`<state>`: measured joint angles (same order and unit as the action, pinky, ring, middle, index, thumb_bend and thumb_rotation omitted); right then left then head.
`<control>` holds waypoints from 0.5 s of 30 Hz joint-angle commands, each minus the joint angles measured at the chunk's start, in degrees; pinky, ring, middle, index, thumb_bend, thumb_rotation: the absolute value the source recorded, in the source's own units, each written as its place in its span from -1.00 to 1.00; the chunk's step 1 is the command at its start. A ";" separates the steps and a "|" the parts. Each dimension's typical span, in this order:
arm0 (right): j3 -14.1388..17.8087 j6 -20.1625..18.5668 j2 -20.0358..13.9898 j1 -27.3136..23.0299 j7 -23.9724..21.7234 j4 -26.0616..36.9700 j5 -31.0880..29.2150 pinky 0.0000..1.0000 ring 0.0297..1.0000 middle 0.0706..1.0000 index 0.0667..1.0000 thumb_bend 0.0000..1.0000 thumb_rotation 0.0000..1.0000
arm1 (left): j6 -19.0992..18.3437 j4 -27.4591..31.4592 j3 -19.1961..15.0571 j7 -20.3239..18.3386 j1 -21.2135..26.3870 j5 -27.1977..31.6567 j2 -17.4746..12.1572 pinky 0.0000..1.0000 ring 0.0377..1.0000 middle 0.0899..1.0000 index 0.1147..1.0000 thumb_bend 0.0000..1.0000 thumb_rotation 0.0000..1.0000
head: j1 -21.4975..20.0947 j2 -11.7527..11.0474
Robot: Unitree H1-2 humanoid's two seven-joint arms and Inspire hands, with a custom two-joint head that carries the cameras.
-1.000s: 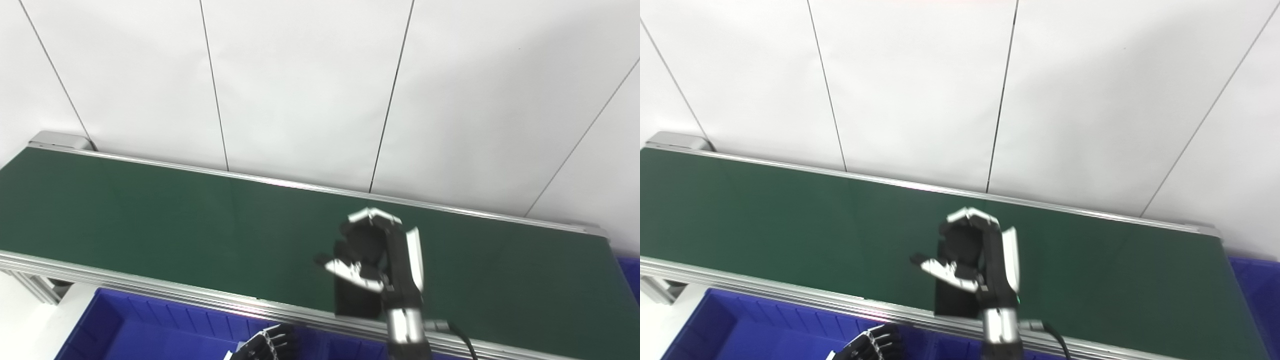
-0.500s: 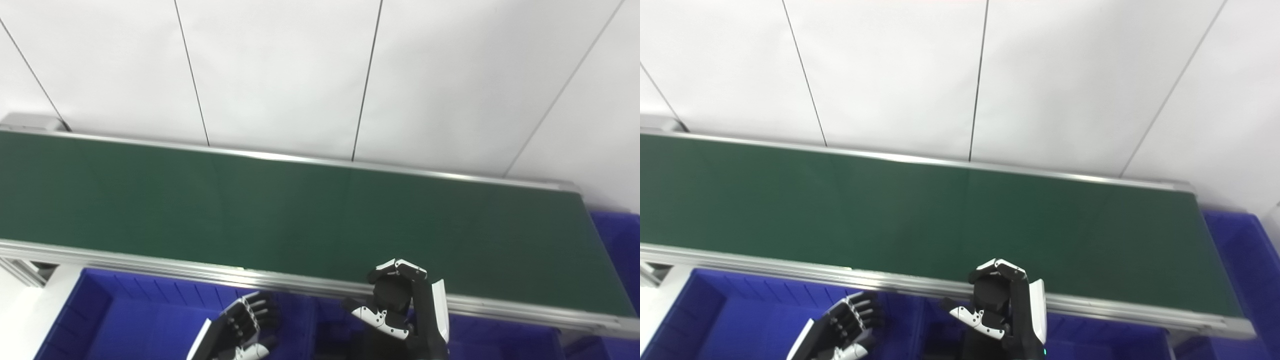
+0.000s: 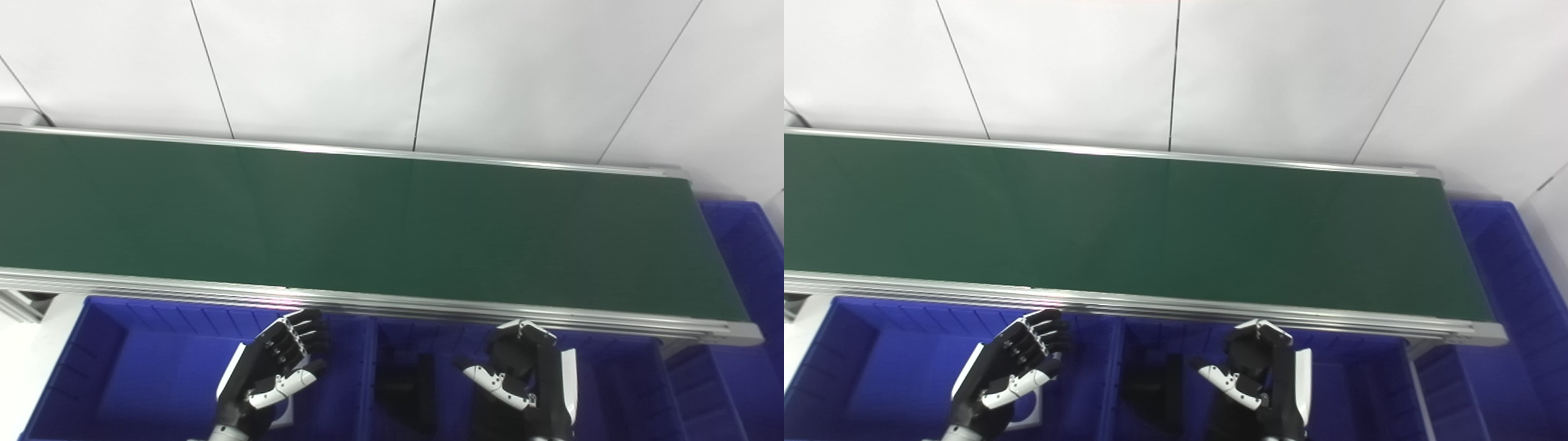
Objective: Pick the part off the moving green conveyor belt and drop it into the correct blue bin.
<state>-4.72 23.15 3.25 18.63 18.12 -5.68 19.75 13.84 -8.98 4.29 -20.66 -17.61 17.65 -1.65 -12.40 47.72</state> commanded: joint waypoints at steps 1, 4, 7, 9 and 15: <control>0.90 1.29 0.02 -0.37 0.86 0.21 -0.30 -0.88 -0.87 -0.90 -0.89 0.11 -1.00 | -0.07 2.18 -0.31 -0.27 0.24 0.68 -0.52 0.39 0.29 0.32 0.33 0.31 -1.00 | 0.03 0.07; 2.51 0.49 0.31 -0.91 1.29 -0.50 -0.73 -0.89 -0.88 -0.90 -0.88 0.13 -1.00 | -0.12 1.99 -0.57 -0.45 0.32 0.80 -0.55 0.39 0.28 0.31 0.33 0.32 -1.00 | 0.33 0.18; 3.74 0.69 0.95 -0.74 1.17 -0.63 -2.79 -0.87 -0.85 -0.86 -0.84 0.20 -1.00 | -0.26 2.20 -0.69 -0.66 0.18 0.88 -0.58 0.39 0.29 0.31 0.32 0.31 -1.00 | 0.39 0.21; 3.83 1.21 1.03 -0.42 0.91 -0.46 -2.97 -0.74 -0.70 -0.65 -0.59 0.37 -1.00 | -0.25 2.15 -0.77 -0.79 0.22 0.91 -0.62 0.39 0.29 0.31 0.32 0.31 -1.00 | 0.35 0.19; 2.31 0.52 1.35 0.90 -0.44 1.42 -1.92 -0.02 0.05 -0.11 0.17 0.13 -1.00 | -0.38 2.05 -0.77 -1.01 0.38 0.67 -0.89 0.40 0.30 0.32 0.33 0.31 -1.00 | 0.54 0.08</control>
<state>-2.06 23.03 3.97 19.44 17.87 -6.46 17.30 12.60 -8.65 3.55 -20.84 -17.60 17.70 -2.04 -11.95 47.81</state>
